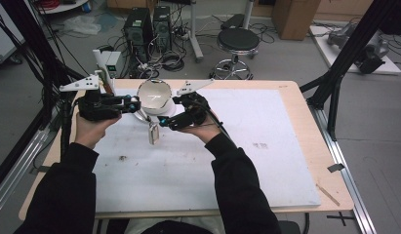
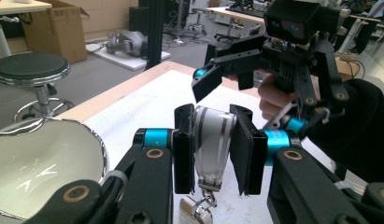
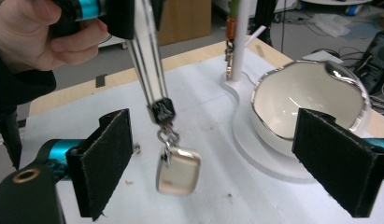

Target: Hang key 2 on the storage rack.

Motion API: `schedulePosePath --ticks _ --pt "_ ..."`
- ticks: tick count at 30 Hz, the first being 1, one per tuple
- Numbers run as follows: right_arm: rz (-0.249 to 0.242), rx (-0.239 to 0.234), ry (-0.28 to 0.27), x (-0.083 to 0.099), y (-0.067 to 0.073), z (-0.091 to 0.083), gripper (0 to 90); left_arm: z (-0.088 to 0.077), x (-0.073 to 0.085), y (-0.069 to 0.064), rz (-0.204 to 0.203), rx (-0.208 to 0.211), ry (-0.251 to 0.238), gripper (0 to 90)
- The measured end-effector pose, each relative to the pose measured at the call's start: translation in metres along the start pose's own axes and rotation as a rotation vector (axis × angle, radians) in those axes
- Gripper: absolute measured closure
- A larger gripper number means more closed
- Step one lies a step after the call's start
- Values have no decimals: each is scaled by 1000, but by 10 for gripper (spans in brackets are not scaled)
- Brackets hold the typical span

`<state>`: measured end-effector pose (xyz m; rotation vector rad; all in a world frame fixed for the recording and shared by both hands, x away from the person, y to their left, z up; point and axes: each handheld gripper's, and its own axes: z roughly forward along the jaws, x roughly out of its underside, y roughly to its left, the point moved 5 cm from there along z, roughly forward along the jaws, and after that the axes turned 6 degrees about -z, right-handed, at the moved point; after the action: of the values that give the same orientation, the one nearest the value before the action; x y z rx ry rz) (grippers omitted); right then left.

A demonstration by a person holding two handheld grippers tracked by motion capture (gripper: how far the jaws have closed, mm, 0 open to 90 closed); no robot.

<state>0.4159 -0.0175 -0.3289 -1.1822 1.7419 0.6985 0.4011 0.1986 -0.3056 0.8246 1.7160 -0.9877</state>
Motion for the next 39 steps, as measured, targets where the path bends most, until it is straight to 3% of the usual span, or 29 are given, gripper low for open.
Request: schedulePosePath --ticks 4,8,20,26,33,39 --pt "12 23 -8 8 -7 -13 104 1 1 0 -3 -2 5 718" --pt "7 53 1 17 -11 -24 7 1 1 1 3 -8 7 718" --pt "30 117 8 45 -22 -56 6 -5 0 4 -2 -34 0 718" --pt "71 176 19 73 -28 -81 7 -16 -2 8 -8 -62 -5 718" --pt "125 245 -22 104 -37 -116 6 -28 -3 18 -24 -99 -14 719" --pt "134 283 -39 120 -39 -135 7 -36 -4 21 -19 -122 -23 719"
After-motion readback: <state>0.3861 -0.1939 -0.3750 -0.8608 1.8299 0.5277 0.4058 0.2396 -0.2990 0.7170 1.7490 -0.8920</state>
